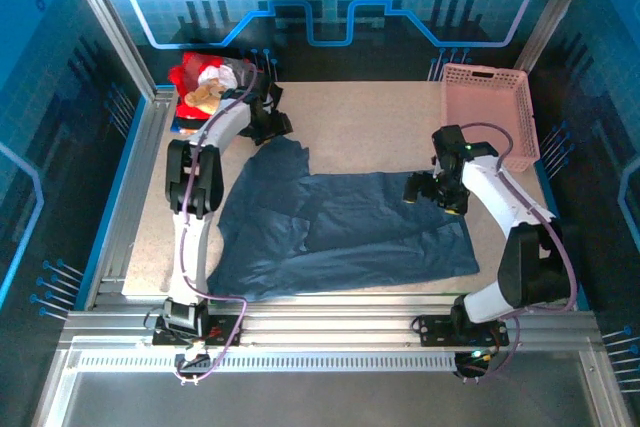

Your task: Fold and stack the t-shirts

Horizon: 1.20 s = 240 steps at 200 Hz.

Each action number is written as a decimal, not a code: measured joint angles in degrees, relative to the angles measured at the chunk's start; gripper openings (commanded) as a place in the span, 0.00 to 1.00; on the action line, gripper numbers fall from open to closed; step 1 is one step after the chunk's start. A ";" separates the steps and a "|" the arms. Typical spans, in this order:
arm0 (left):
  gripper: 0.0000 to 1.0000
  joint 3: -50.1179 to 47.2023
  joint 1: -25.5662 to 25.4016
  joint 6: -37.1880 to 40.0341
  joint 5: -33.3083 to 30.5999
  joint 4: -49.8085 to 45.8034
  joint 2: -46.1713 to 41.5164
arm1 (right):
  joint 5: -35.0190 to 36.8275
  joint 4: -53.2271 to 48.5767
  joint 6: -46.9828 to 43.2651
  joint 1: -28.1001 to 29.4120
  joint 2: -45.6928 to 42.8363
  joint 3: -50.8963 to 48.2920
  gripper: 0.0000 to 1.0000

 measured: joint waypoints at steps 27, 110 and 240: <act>0.59 2.91 0.00 0.59 -2.34 -0.04 2.32 | -0.52 -0.02 -0.37 -0.42 -1.31 -1.68 0.96; 0.23 12.33 -1.11 3.17 -6.05 -0.79 11.15 | -1.86 0.39 -1.81 -6.95 -1.90 -1.95 0.96; 0.00 6.95 0.74 6.86 -7.19 -0.90 -4.57 | 5.22 6.93 -0.26 -11.08 23.47 16.96 0.81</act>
